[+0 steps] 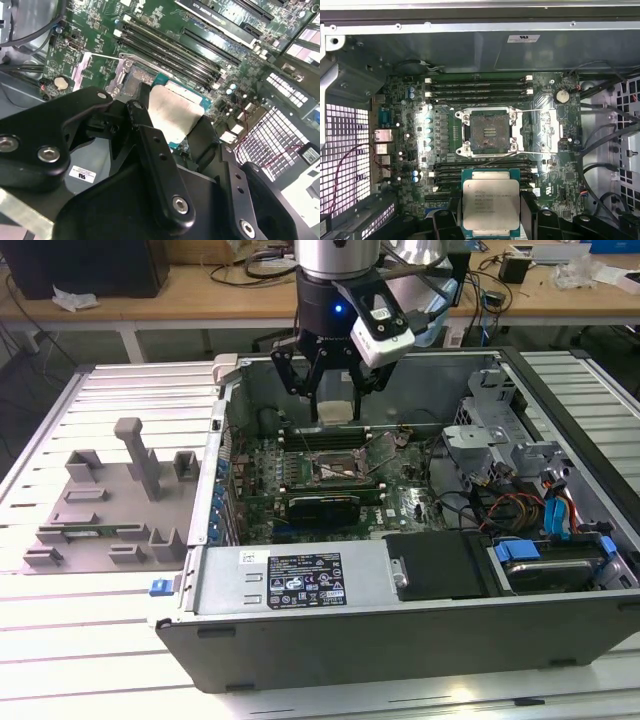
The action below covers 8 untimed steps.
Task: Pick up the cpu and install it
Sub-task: 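Pick up the cpu and move it towards the insertion slot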
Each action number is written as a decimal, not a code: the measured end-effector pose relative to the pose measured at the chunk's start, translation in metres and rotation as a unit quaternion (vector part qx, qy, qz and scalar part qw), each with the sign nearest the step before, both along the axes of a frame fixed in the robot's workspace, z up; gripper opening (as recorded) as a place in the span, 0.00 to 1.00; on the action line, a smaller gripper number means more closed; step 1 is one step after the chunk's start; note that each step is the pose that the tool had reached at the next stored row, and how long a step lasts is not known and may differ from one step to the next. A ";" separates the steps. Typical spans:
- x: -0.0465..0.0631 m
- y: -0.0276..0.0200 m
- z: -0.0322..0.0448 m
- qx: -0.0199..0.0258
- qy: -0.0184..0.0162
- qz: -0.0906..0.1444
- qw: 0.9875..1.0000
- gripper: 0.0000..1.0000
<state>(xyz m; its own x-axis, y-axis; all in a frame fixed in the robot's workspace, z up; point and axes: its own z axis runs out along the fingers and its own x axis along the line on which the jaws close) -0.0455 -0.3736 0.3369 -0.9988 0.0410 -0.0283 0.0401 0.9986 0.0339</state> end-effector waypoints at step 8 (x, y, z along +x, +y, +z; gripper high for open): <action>0.002 0.0000 -0.0107 0.000 0.000 0.000 1.000 0.55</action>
<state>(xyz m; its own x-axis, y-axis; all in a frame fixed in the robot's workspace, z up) -0.0439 -0.3737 0.3262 -0.9988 0.0409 -0.0281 0.0399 0.9986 0.0339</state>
